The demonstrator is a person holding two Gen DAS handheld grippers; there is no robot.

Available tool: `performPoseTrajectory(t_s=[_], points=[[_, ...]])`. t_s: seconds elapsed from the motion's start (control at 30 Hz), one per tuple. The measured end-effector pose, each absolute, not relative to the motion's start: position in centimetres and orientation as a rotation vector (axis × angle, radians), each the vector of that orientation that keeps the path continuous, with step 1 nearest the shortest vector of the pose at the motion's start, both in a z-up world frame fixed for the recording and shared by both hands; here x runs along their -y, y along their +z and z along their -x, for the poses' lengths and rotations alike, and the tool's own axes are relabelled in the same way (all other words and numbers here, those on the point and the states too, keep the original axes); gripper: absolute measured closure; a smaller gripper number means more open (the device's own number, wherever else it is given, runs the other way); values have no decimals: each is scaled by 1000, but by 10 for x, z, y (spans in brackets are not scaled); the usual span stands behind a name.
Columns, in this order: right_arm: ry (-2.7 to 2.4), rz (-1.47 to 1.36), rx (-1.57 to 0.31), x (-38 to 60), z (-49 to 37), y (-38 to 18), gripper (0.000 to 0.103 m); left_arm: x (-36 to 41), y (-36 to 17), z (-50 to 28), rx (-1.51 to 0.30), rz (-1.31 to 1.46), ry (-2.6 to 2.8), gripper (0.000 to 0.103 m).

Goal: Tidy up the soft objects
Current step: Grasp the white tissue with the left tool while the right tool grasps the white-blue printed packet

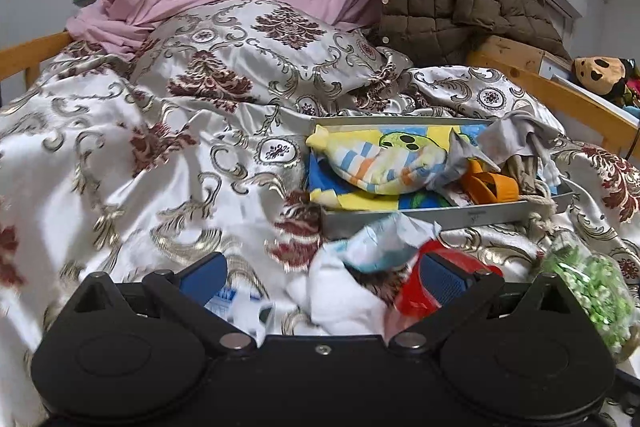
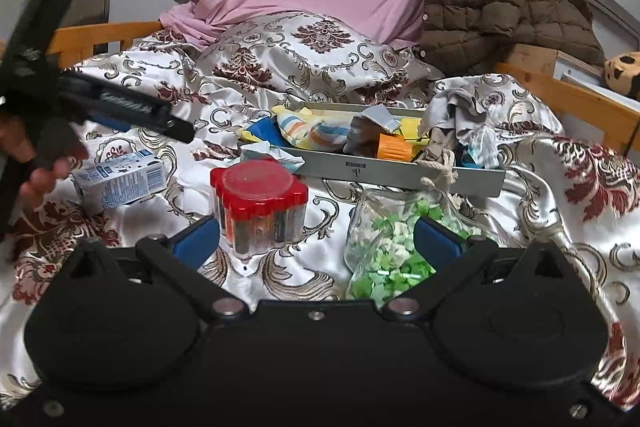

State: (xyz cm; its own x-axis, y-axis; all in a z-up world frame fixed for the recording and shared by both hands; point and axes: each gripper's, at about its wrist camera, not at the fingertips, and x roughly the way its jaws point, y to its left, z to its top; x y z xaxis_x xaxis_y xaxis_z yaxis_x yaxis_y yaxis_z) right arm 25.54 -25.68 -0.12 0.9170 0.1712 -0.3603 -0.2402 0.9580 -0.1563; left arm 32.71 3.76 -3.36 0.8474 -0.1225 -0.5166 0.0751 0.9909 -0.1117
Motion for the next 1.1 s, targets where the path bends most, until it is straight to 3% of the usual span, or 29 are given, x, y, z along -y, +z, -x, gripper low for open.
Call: performPoseTrajectory(t_s=[0.6, 0.9, 1.1], points=[[209, 203, -390, 242, -321, 42, 1, -70, -40, -392, -680, 50, -379, 1], [304, 222, -553, 208, -402, 67, 1, -65, -55, -405, -742, 38, -453, 9], [317, 103, -777, 182, -476, 66, 1, -65, -65, -413, -788, 75, -497, 15]])
